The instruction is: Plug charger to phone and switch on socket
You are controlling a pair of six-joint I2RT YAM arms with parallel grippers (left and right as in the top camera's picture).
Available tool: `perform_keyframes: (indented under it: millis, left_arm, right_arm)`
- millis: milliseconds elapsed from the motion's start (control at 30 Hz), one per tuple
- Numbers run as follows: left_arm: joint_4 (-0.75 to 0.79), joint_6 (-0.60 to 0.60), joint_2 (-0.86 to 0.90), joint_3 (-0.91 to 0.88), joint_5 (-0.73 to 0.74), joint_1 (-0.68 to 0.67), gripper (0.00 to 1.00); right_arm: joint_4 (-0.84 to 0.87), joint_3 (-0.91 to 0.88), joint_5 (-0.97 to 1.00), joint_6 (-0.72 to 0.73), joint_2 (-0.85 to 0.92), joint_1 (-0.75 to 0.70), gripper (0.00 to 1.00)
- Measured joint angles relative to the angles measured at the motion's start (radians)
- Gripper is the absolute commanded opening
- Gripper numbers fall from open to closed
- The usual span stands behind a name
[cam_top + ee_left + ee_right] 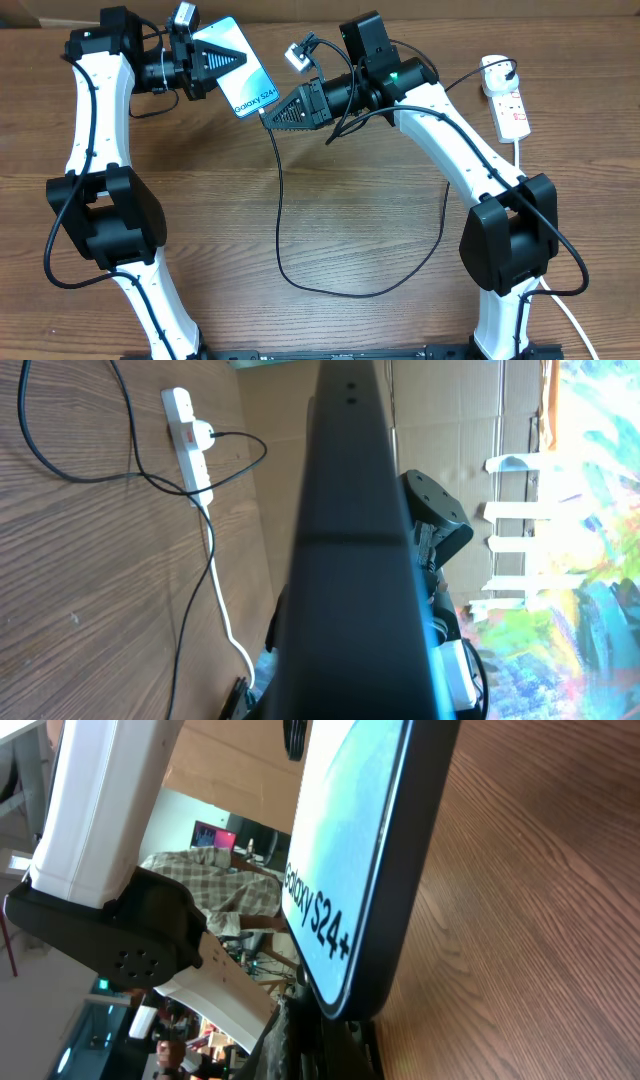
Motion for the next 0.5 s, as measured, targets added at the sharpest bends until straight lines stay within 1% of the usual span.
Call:
perform_keyframes:
  millis: [233,500]
  left_arm:
    - [0.0,0.014,0.0,0.0,0.01,0.0,0.04]
    - [0.001,0.019,0.0,0.0,0.027,0.002,0.04]
  right_arm:
    - [0.017,0.0,0.003,0.008,0.0,0.0,0.04]
    - [0.068,0.0,0.0,0.057,0.0,0.002,0.04]
